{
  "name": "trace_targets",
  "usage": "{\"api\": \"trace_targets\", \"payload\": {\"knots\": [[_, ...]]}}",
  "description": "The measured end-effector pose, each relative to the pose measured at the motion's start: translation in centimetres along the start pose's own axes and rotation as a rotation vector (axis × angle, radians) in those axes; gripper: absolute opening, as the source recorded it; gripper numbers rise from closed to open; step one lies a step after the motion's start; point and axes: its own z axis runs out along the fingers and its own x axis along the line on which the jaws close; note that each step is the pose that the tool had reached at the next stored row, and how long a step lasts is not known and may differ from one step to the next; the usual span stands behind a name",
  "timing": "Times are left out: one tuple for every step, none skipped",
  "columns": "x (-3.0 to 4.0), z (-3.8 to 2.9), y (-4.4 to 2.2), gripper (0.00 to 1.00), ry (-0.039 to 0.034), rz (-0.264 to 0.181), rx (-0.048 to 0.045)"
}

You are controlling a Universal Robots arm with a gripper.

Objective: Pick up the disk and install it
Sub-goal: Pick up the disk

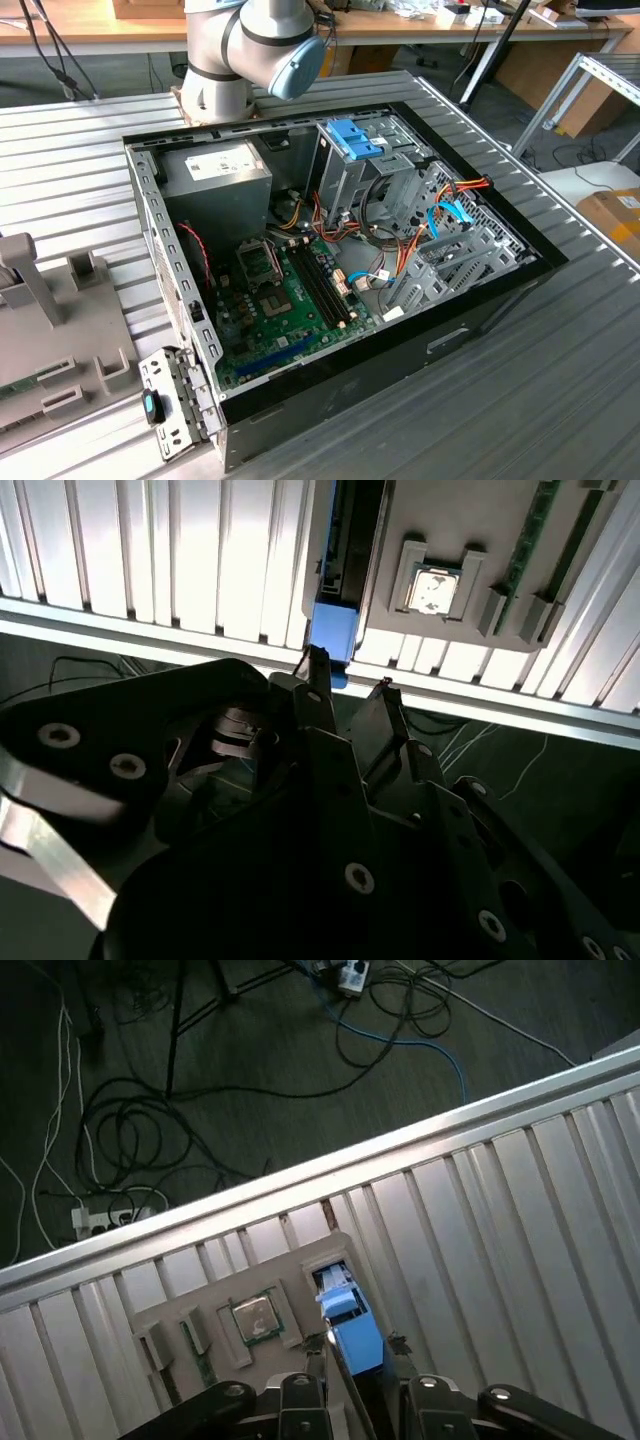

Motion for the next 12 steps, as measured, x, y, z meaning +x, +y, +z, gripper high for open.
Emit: {"api": "trace_targets", "payload": {"knots": [[0.0, 0.0, 0.0, 0.36, 0.0002, -0.007, -0.0002], [0.0, 0.0, 0.0, 0.36, 0.0006, -0.015, -0.0004], [0.0, 0.0, 0.0, 0.36, 0.0015, -0.038, -0.0009], [0.0, 0.0, 0.0, 0.36, 0.0031, -0.076, -0.0018], [0.0, 0.01, 0.0, 0.36, 0.0047, -0.114, -0.0027], [0.0, 0.01, 0.0, 0.36, 0.005, -0.124, -0.003], [0.0, 0.0, 0.0, 0.36, 0.0052, -0.125, -0.0031], [0.0, 0.01, 0.0, 0.36, 0.0051, -0.125, -0.003], [0.0, 0.01, 0.0, 0.36, 0.0051, -0.125, -0.003], [0.0, 0.01, 0.0, 0.36, 0.0051, -0.125, -0.003], [0.0, 0.01, 0.0, 0.36, 0.0051, -0.125, -0.003], [0.0, 0.01, 0.0, 0.36, 0.0051, -0.125, -0.0029]]}}
